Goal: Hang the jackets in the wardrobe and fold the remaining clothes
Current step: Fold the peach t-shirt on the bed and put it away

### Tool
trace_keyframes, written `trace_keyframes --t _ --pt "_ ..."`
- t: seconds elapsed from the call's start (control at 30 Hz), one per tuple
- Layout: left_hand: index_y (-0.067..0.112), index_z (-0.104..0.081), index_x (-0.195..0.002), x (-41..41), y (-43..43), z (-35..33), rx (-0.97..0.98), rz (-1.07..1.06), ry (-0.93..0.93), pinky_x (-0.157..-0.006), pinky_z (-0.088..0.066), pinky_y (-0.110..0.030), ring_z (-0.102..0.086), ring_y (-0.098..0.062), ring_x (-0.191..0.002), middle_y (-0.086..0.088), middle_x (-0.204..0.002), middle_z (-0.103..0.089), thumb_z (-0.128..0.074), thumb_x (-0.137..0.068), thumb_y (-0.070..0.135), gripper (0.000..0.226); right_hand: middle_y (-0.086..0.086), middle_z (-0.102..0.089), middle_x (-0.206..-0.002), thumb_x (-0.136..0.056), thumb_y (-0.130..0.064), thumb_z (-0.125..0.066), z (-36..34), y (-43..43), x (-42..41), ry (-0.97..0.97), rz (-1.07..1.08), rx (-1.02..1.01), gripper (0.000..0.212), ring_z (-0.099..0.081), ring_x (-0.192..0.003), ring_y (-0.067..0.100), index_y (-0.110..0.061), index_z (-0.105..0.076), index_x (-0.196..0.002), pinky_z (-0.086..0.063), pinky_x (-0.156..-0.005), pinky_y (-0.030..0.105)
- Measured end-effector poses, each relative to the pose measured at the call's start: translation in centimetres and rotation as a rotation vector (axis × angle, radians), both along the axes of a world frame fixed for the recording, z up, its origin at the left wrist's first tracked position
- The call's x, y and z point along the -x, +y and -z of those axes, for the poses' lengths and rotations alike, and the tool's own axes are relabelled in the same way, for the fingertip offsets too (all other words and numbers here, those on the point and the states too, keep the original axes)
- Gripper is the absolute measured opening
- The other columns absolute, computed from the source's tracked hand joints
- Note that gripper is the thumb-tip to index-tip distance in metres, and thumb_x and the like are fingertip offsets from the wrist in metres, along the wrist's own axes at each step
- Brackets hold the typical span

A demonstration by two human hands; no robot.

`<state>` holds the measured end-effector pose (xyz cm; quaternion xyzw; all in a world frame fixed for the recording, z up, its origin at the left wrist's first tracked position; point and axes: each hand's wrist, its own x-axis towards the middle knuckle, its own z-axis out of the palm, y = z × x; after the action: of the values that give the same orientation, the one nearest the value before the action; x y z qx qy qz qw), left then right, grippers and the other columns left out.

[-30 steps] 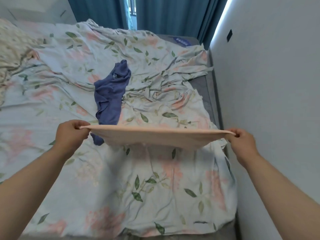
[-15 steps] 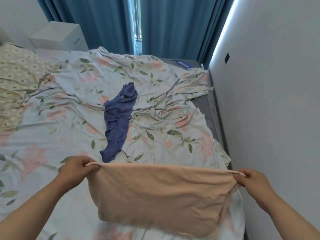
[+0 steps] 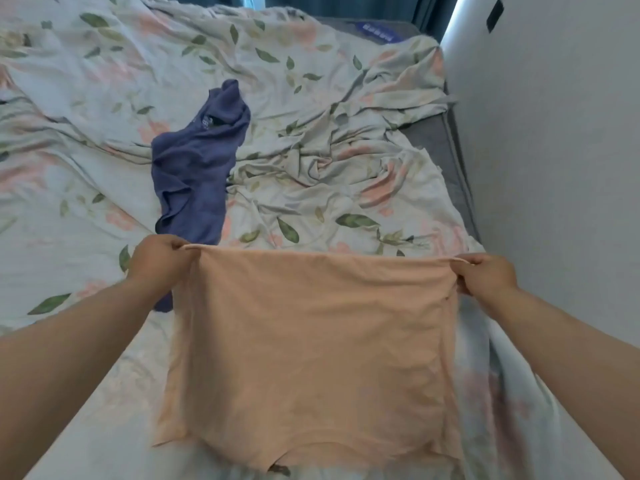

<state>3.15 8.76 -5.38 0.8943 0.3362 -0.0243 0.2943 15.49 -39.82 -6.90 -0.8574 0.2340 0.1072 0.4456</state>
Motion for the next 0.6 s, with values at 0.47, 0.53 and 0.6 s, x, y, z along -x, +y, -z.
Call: trace_keyframes --t 0.47,0.53,0.6 --pt "0.012 -0.053 -0.114 -5.1 -3.9 8.3 -0.183 -0.031 -0.005 -0.074 -0.049 -0.044 -0.057 -0.036 -0.09 -0.018 -0.12 -0.052 -0.07 -0.081 0.032 0.042 0.001 -0.067 -0.103 -0.082 -0.022 -0.073 7.6 0.6 1.8 0.079 0.002 -0.023 0.054 -0.063 -0.091 0.014 -0.01 -0.059 -0.133 -0.049 -0.09 0.028" --pt "0.012 -0.061 -0.111 -6.0 -9.5 8.7 -0.112 0.191 0.01 -0.068 -0.044 -0.036 -0.054 -0.027 -0.079 -0.012 -0.109 -0.057 -0.07 -0.083 0.039 0.04 0.0 -0.065 -0.106 -0.083 -0.026 -0.073 7.9 -0.8 6.1 0.126 0.052 0.014 0.053 -0.058 -0.091 0.011 -0.008 -0.06 -0.132 -0.04 -0.085 0.022" --pt "0.013 -0.064 -0.107 -7.0 -15.7 8.8 -0.015 0.354 0.026 -0.07 -0.04 -0.033 -0.053 -0.023 -0.08 -0.005 -0.097 -0.057 -0.07 -0.085 0.041 0.036 -0.001 -0.065 -0.106 -0.084 -0.033 -0.071 8.2 -1.9 10.4 0.232 0.085 0.027 0.047 -0.054 -0.091 0.011 -0.011 -0.064 -0.125 -0.036 -0.081 0.021"
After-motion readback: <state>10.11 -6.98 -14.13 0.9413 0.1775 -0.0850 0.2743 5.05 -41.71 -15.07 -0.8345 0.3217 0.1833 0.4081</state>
